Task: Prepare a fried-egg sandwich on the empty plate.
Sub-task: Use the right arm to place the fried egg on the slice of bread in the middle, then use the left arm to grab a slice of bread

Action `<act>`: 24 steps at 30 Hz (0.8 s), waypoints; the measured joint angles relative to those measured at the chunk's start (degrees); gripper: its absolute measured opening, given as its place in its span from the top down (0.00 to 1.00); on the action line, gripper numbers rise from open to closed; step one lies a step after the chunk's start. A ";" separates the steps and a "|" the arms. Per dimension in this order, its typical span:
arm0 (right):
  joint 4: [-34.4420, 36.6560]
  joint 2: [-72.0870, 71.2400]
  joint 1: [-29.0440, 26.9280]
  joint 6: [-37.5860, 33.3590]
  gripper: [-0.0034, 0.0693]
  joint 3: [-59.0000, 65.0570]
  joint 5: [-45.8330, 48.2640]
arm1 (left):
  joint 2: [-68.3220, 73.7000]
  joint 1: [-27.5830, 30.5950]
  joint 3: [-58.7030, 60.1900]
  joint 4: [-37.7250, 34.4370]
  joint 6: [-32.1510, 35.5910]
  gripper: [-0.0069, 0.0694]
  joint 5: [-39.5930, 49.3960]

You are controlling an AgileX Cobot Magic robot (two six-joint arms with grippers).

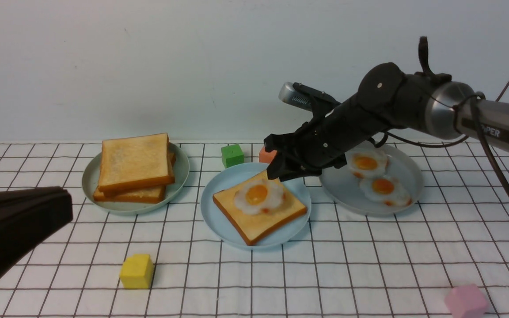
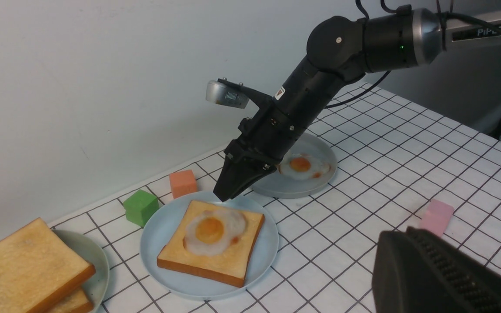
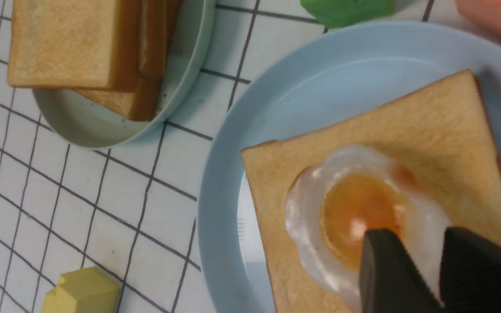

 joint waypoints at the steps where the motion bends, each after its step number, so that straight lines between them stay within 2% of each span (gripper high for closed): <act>1: -0.41 0.00 0.00 0.00 0.55 0.00 -0.01 | 0.00 0.00 0.00 0.00 0.00 0.89 0.12; 3: -0.86 0.00 -0.05 0.00 0.47 -0.06 0.32 | 0.00 0.00 0.00 0.00 0.00 0.89 0.51; 4: -2.17 -0.16 -0.44 0.00 0.37 -0.33 1.79 | 0.00 0.00 0.00 0.00 0.00 0.89 1.15; 6: -3.68 -0.71 -0.96 0.00 0.32 -0.84 4.40 | 0.00 0.00 0.00 0.00 0.00 0.89 2.13; 8: -6.70 -2.46 -2.05 0.80 0.30 -1.88 9.44 | 0.43 0.00 0.00 0.00 -0.72 0.89 3.96; 11: -12.81 -6.93 -2.76 3.22 0.34 -2.47 15.50 | 2.47 0.00 0.00 0.08 -3.54 0.89 5.83; 13: -20.92 -14.04 -2.66 6.41 0.49 -2.28 22.20 | 8.15 0.00 -0.06 0.72 -7.17 0.89 7.87; 14: -22.41 -15.91 -2.39 7.04 0.53 -1.95 23.31 | 9.89 0.00 -0.21 0.99 -7.60 0.89 8.13; 15: -24.85 -19.86 -1.92 8.02 0.63 -0.92 24.77 | 13.75 0.00 -1.02 1.34 -8.73 0.89 8.70; 19: -28.16 -33.03 0.19 9.63 0.89 5.57 25.99 | 28.27 2.59 -7.01 1.93 -8.88 0.93 11.44; 22: -28.31 -40.22 1.46 10.23 0.96 10.48 25.17 | 35.32 6.09 -11.28 0.54 -5.66 0.93 14.36; 24: -28.37 -50.25 3.48 10.55 0.96 18.34 23.15 | 43.40 12.65 -17.24 -4.27 2.66 0.93 16.97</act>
